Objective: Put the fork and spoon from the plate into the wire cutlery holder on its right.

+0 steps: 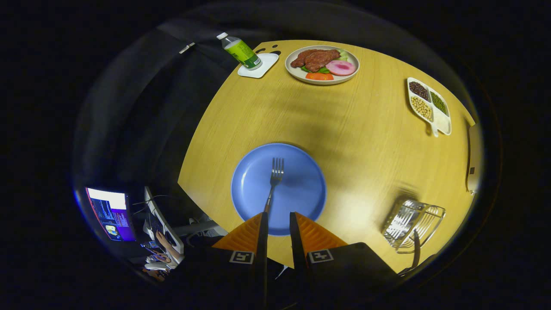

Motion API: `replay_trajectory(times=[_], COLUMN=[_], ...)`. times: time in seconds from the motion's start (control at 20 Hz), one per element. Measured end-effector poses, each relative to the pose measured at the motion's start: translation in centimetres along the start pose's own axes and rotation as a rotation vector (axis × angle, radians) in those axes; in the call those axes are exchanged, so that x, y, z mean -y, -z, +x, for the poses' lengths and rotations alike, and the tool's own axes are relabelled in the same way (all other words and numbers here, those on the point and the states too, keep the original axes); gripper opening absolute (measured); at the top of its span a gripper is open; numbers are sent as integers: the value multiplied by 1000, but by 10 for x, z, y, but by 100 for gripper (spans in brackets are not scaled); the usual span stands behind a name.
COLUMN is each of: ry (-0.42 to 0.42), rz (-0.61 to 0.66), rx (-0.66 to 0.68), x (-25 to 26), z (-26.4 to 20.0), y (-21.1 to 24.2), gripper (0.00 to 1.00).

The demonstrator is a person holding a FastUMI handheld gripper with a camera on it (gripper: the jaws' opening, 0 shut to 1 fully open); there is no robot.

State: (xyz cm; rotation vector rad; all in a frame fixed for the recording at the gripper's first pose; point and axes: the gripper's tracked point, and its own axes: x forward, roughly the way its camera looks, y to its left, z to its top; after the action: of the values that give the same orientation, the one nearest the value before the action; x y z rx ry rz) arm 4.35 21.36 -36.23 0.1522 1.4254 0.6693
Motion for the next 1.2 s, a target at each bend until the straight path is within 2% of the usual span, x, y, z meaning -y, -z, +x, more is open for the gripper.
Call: replay_trajectory(times=[0.4, 0.7, 1.0, 1.1, 1.2], ry=[74, 142, 176, 199, 196], rz=[32, 25, 36, 49, 54], rx=[-26, -51, -44, -29, -36], x=[-13, -8, -1, 3, 2], z=[81, 110, 130, 124, 122], y=[11, 13, 10, 9, 13], gripper=[31, 31, 31, 9, 6])
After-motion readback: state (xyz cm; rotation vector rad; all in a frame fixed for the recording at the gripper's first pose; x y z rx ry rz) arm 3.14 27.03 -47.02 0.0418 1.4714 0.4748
